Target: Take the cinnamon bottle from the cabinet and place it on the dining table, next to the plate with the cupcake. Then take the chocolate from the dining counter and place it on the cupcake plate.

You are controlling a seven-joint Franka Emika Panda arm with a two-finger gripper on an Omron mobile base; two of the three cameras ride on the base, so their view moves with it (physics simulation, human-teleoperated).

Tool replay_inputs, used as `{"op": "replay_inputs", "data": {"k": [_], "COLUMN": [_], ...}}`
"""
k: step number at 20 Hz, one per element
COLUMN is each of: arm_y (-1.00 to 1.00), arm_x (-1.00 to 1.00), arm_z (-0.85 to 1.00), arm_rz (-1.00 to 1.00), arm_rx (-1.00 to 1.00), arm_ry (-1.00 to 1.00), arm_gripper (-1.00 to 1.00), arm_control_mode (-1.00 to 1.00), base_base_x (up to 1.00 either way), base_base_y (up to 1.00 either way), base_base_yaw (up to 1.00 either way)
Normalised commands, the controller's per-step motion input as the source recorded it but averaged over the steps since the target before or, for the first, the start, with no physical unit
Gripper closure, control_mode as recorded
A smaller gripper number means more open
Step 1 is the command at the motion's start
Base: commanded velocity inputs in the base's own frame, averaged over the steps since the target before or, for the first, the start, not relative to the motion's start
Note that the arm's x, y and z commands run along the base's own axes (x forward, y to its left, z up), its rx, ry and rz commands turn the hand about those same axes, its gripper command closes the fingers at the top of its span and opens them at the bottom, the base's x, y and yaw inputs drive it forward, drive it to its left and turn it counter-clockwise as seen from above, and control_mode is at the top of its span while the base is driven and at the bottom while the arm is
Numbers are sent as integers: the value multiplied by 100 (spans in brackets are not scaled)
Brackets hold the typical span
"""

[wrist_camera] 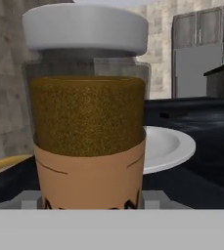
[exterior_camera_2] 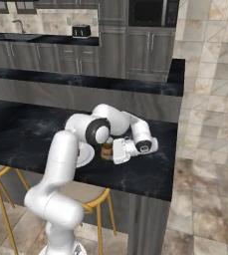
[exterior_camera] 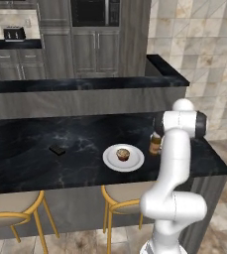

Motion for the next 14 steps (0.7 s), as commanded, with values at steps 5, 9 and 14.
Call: {"op": "replay_inputs", "data": {"k": [5, 9, 14], "arm_y": [10, 28, 18], "arm_x": [14, 1, 0], "arm_z": [-29, -32, -30], "arm_rz": [9, 6, 1], "arm_rx": [-4, -13, -17], "arm_ry": [0, -3, -8], "arm_gripper": [100, 100, 100], "arm_control_mode": [-100, -100, -100], "base_base_x": [0, 0, 0], "base_base_y": [0, 0, 0], "base_base_yaw": [0, 0, 0]}}
